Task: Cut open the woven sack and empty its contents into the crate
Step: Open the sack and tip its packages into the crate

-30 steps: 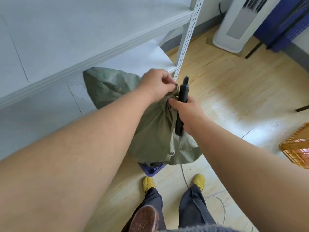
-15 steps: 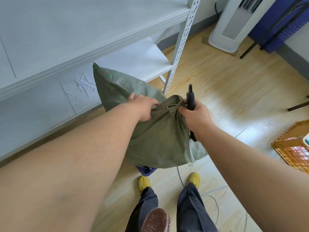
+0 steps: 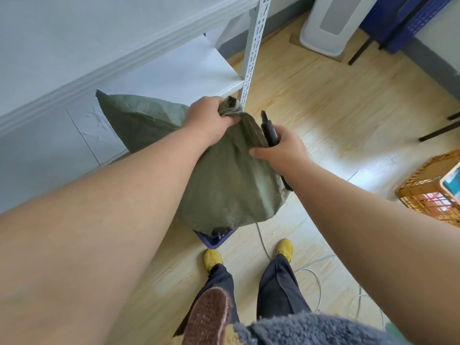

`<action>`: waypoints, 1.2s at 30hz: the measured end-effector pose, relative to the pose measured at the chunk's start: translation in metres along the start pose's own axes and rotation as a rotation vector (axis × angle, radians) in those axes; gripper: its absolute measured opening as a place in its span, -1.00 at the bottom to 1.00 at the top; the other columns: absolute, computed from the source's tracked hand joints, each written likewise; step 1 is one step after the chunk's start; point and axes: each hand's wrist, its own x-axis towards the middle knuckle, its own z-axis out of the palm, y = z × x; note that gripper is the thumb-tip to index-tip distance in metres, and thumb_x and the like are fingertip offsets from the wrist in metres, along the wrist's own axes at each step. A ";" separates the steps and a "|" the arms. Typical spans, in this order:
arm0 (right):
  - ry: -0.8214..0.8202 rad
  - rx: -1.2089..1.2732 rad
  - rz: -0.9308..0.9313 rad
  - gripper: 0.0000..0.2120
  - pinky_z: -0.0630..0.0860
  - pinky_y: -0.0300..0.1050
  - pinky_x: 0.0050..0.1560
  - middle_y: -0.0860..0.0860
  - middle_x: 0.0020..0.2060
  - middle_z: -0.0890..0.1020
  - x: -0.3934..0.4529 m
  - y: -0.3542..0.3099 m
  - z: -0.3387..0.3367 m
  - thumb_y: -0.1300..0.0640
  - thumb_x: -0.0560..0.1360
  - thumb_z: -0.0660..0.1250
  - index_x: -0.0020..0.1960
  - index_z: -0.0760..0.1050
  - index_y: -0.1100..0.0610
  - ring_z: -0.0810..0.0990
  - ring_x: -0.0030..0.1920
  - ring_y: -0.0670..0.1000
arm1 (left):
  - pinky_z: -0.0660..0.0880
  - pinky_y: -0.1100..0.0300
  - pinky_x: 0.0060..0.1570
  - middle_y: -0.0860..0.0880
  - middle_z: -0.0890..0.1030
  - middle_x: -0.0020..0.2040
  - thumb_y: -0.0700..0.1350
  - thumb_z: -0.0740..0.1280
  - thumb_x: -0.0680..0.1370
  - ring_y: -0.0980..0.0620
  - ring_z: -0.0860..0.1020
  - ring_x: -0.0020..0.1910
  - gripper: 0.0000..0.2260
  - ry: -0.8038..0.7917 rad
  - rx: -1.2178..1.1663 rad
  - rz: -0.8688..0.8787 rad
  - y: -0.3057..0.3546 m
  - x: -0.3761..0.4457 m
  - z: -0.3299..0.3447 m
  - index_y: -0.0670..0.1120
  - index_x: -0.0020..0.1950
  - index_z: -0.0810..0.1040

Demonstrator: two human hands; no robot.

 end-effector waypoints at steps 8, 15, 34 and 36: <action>0.094 0.424 0.022 -0.67 0.61 0.10 0.07 -0.02 -0.07 0.69 -0.001 -0.044 0.002 0.08 0.39 0.47 0.15 0.59 -0.05 0.67 -0.05 0.03 | 0.42 0.21 -0.17 0.03 0.61 -0.24 -0.03 0.50 0.40 0.02 0.53 -0.19 -0.85 0.011 -0.162 0.139 0.030 0.008 -0.037 -0.06 -0.13 0.63; 0.076 0.379 -0.151 -0.79 0.64 0.10 -0.03 0.06 -0.14 0.68 -0.013 -0.106 0.006 0.08 0.38 0.49 -0.03 0.56 0.07 0.67 -0.12 0.07 | 0.55 0.10 0.01 0.06 0.62 -0.25 -0.10 0.54 0.35 0.03 0.58 -0.19 -0.81 0.084 -0.373 0.143 0.054 0.010 -0.083 -0.05 -0.08 0.65; -0.053 0.348 -0.089 -0.90 0.61 0.10 0.04 0.05 -0.13 0.70 -0.006 -0.085 0.007 0.10 0.43 0.49 -0.17 0.60 -0.07 0.67 -0.04 0.11 | 0.21 -0.16 0.35 -0.02 0.51 0.13 -0.17 0.15 0.48 -0.10 0.37 0.29 -0.84 -0.449 0.657 0.122 -0.026 0.002 -0.074 0.11 -0.09 0.37; -0.015 0.316 -0.102 -0.92 0.61 0.06 0.02 0.02 -0.13 0.70 -0.003 -0.085 0.008 0.09 0.45 0.47 -0.13 0.58 -0.05 0.66 -0.04 0.08 | 0.42 -0.02 0.12 -0.01 0.53 -0.07 -0.11 0.20 0.48 -0.10 0.50 0.12 -0.92 -0.420 0.626 0.042 -0.038 -0.003 -0.067 0.05 -0.19 0.40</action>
